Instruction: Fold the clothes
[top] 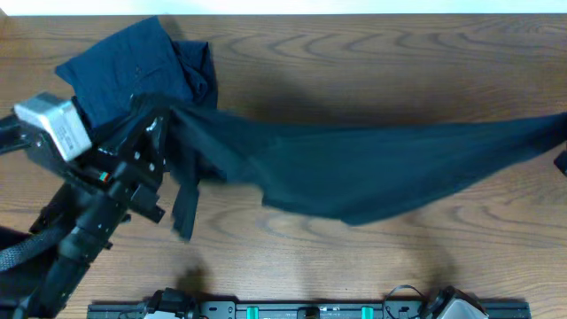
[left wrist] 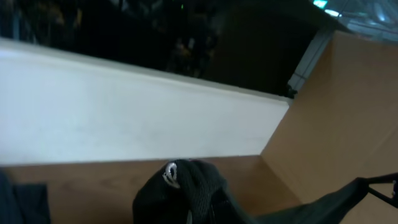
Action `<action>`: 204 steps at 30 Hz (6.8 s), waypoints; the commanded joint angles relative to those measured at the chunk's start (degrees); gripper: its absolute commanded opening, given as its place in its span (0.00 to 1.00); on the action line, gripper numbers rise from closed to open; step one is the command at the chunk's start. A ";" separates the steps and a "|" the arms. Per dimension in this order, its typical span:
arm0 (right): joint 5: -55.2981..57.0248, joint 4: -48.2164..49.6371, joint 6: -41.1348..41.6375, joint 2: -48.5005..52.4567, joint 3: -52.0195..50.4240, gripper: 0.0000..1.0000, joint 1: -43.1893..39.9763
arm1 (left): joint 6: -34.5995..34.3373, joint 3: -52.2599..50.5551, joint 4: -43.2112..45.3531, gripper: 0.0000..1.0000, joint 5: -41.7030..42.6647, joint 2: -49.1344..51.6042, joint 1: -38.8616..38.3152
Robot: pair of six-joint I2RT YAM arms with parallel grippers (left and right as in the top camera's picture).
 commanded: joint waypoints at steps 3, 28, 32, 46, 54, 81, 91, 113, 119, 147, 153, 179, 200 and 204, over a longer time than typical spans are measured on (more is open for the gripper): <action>2.47 -2.54 -0.68 -0.24 3.10 0.01 -0.57 | -2.36 0.83 -3.50 0.06 -1.16 1.99 0.20; 8.59 5.38 -2.62 43.89 3.04 0.01 8.87 | 3.06 0.83 7.19 0.06 -1.07 56.59 -1.49; 11.23 13.57 -2.60 52.00 3.04 0.01 10.23 | 5.77 0.83 15.74 0.06 -1.05 64.74 -3.72; 11.21 31.63 -2.14 67.82 3.04 0.01 10.40 | 7.76 0.83 37.38 0.06 -1.14 80.08 -6.54; 11.32 40.61 -2.16 71.71 3.02 0.01 10.69 | 7.74 0.83 49.29 0.06 -1.14 85.05 -6.54; 2.05 28.50 -5.22 62.14 3.69 0.01 18.47 | 8.07 1.27 15.19 0.06 -6.32 65.68 -3.82; -0.35 33.88 -5.79 63.19 3.69 0.01 36.41 | 9.90 0.76 4.44 0.06 -9.90 65.81 -3.89; 9.49 44.74 -1.64 72.78 3.69 0.01 55.91 | 8.02 -5.97 -1.27 0.06 -4.55 65.81 -3.26; 9.53 44.39 -1.70 72.91 3.69 0.01 55.34 | 4.22 -13.33 11.02 0.06 -4.50 65.85 -3.41; 25.03 60.74 3.08 76.65 3.69 0.01 53.55 | 4.28 -21.42 26.93 0.06 -4.61 72.13 -4.02; 28.76 68.06 4.98 79.56 3.69 0.01 52.59 | 4.50 -21.42 26.95 0.06 -4.76 72.13 -4.02; 12.00 59.52 4.22 73.16 3.78 0.01 51.01 | 4.50 -21.42 27.85 0.06 -4.76 72.13 -4.02; 27.65 70.93 3.39 81.40 3.78 0.01 49.59 | 4.48 -21.42 27.76 0.06 -4.76 72.13 -4.00; 29.64 73.72 3.19 81.40 3.78 0.01 48.19 | 4.48 -21.42 27.74 0.06 -4.76 72.13 -4.00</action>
